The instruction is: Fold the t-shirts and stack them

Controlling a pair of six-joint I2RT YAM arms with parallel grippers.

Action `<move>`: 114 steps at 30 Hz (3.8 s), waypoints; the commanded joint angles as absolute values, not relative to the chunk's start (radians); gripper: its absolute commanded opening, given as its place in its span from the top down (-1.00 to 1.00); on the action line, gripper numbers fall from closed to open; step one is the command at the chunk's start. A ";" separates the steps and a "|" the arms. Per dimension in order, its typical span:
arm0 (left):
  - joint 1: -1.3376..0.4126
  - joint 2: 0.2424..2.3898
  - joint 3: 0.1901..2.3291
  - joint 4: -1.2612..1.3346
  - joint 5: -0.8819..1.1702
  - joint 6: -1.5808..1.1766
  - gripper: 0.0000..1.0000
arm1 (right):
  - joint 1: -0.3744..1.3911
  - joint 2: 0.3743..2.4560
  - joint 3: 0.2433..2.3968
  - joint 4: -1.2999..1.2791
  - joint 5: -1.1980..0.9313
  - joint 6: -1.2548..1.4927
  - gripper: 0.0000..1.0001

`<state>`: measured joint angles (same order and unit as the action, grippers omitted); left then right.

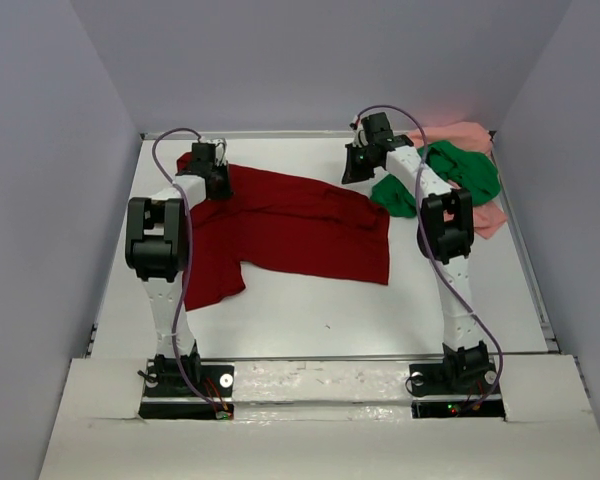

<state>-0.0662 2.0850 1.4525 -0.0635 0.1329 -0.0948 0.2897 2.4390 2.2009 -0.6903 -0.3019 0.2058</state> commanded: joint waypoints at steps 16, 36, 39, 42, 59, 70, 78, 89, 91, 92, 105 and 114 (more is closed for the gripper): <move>-0.069 1.973 1.427 -0.126 0.138 -0.094 1.00 | 0.298 2.281 2.152 -0.894 -0.472 0.201 1.00; -0.071 2.014 1.456 -0.140 0.155 -0.110 1.00 | 0.298 2.443 2.150 -0.913 -0.384 0.179 1.00; -0.071 2.017 1.468 -0.140 0.155 -0.114 1.00 | 0.298 2.531 2.329 -0.977 -0.374 0.187 1.00; -0.071 2.017 1.476 -0.135 0.150 -0.110 1.00 | 0.298 2.618 2.428 -1.000 -0.356 0.201 1.00; -0.077 2.126 1.600 -0.133 0.115 -0.120 1.00 | 0.298 2.654 2.595 -0.804 -0.221 0.261 1.00; -0.075 2.259 1.781 -0.190 0.048 -0.149 1.00 | 0.298 2.609 2.605 -0.686 -0.173 0.288 1.00; -0.071 2.332 1.896 -0.359 0.061 -0.147 1.00 | 0.298 2.574 2.583 -0.683 -0.178 0.282 1.00; -0.025 2.287 1.946 -0.468 0.046 -0.092 1.00 | 0.298 2.559 2.528 -0.687 -0.199 0.275 1.00; -0.017 2.362 2.003 -0.508 0.041 -0.098 1.00 | 0.298 2.592 2.555 -0.707 -0.202 0.281 1.00; -0.012 2.390 2.058 -0.538 0.060 -0.101 1.00 | 0.298 2.605 2.568 -0.712 -0.207 0.296 1.00; -0.009 2.574 2.293 -0.420 0.049 -0.141 1.00 | 0.298 2.631 2.605 -0.692 -0.213 0.311 1.00; -0.009 2.579 2.308 -0.378 0.022 -0.112 1.00 | 0.298 2.563 2.542 -0.624 -0.210 0.337 1.00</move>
<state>-0.0109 2.6190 2.3772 -0.4427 0.0559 -0.1345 0.2924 2.6610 2.5675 -0.6949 -0.2127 0.3199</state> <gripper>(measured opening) 0.010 0.009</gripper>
